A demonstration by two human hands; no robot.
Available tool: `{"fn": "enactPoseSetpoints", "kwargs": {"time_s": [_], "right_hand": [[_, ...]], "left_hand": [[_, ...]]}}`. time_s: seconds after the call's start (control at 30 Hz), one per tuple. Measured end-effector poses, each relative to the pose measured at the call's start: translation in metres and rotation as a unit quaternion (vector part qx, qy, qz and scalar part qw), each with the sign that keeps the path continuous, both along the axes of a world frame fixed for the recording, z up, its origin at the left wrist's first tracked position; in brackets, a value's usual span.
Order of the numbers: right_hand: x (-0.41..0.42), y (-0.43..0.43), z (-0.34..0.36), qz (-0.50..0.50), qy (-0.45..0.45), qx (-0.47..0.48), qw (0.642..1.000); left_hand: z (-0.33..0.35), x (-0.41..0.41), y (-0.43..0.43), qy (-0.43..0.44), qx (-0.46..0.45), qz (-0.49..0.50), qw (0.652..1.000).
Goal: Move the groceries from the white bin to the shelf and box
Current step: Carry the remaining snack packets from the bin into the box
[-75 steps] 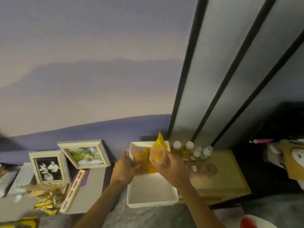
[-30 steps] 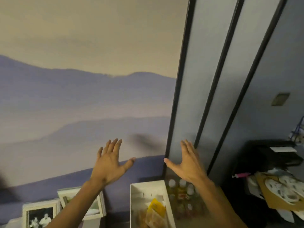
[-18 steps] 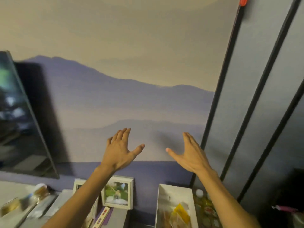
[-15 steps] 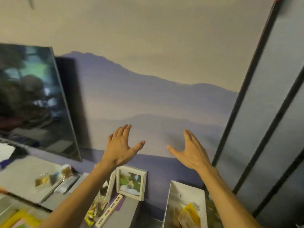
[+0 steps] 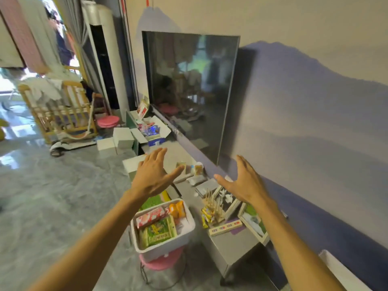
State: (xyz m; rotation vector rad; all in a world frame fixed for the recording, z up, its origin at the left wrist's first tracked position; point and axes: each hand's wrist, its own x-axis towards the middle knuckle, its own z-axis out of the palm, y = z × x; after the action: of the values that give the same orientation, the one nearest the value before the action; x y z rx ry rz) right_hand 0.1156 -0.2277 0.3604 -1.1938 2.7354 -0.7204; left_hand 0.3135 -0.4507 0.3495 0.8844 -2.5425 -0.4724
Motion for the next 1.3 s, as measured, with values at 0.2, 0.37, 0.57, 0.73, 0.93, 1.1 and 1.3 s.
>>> {"fn": "enactPoseSetpoints", "kwargs": {"time_s": [0.2, 0.37, 0.57, 0.73, 0.93, 1.1, 1.3], "right_hand": [[0.023, -0.112, -0.031, 0.07, -0.02, 0.036, 0.997], [0.028, -0.199, -0.077, 0.102, -0.031, 0.076, 0.991], [0.022, -0.26, -0.176, 0.117, -0.088, 0.159, 0.976], [0.003, -0.288, -0.312, 0.126, -0.142, 0.216, 0.958], [-0.028, -0.312, -0.516, 0.127, -0.203, 0.273, 0.932], [-0.041, -0.315, -0.631, 0.093, -0.237, 0.27, 0.929], [-0.036, -0.327, -0.68, 0.044, -0.252, 0.215, 0.942]], "left_hand": [[-0.035, 0.045, -0.078, -0.01, 0.031, 0.06, 0.998], [-0.088, 0.053, -0.148, -0.032, 0.078, 0.075, 0.994], [-0.187, 0.047, -0.192, -0.105, 0.144, 0.078, 0.981], [-0.306, 0.03, -0.209, -0.155, 0.203, 0.095, 0.962], [-0.485, -0.001, -0.248, -0.183, 0.212, 0.115, 0.953], [-0.595, -0.021, -0.28, -0.206, 0.167, 0.1, 0.959], [-0.641, -0.027, -0.294, -0.229, 0.127, 0.087, 0.961]]}}
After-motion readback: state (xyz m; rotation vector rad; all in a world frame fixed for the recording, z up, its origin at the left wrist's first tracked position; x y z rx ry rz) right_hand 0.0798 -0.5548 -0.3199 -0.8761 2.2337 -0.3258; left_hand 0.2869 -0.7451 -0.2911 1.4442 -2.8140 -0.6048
